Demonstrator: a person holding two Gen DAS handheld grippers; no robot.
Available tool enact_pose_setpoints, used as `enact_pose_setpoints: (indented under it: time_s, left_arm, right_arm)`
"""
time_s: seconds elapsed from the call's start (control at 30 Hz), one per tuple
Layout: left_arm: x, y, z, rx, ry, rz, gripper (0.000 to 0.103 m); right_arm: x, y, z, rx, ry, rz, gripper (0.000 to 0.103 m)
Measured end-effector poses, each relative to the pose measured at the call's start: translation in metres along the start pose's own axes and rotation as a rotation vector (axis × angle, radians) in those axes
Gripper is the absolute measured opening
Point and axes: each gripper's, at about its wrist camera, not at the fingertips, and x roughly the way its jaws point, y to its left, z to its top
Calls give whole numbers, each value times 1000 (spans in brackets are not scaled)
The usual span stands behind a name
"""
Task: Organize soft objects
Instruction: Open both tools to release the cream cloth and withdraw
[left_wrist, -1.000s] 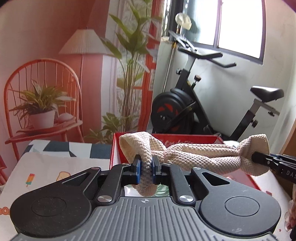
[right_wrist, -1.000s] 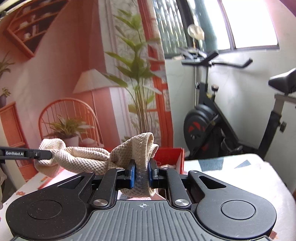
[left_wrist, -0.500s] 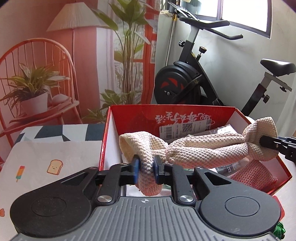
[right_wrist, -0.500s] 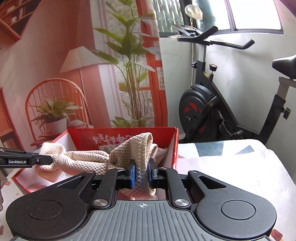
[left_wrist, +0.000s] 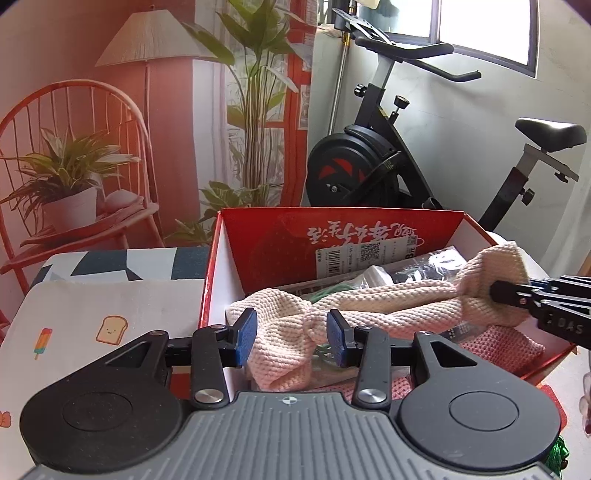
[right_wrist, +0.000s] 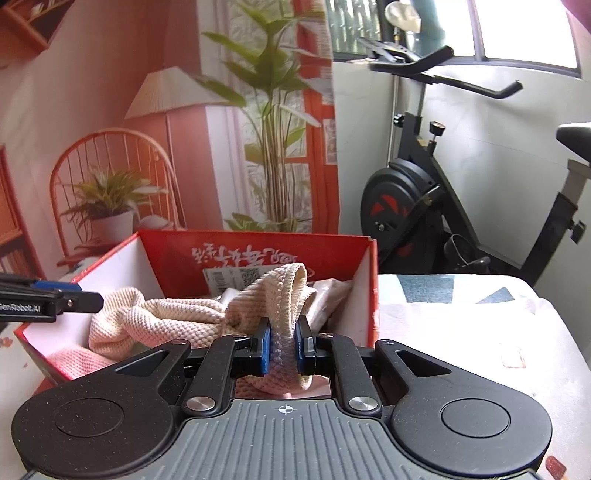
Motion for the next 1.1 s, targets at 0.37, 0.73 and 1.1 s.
enact_pose_setpoints:
  time_s: [0.37,0.73,1.1]
  left_arm:
    - [-23,-7,-8,6,-10,-23,73]
    - [-60,-16,-24,40,-28,-40,103]
    - [-76,-2,-57,32,13,-31,103]
  right_arm:
    - [-17,8,3,-8,-3,-26,53]
    - [-65,29,-7,-5,-55,-26,102]
    - [-104,46,-56,60,-74,-41,103]
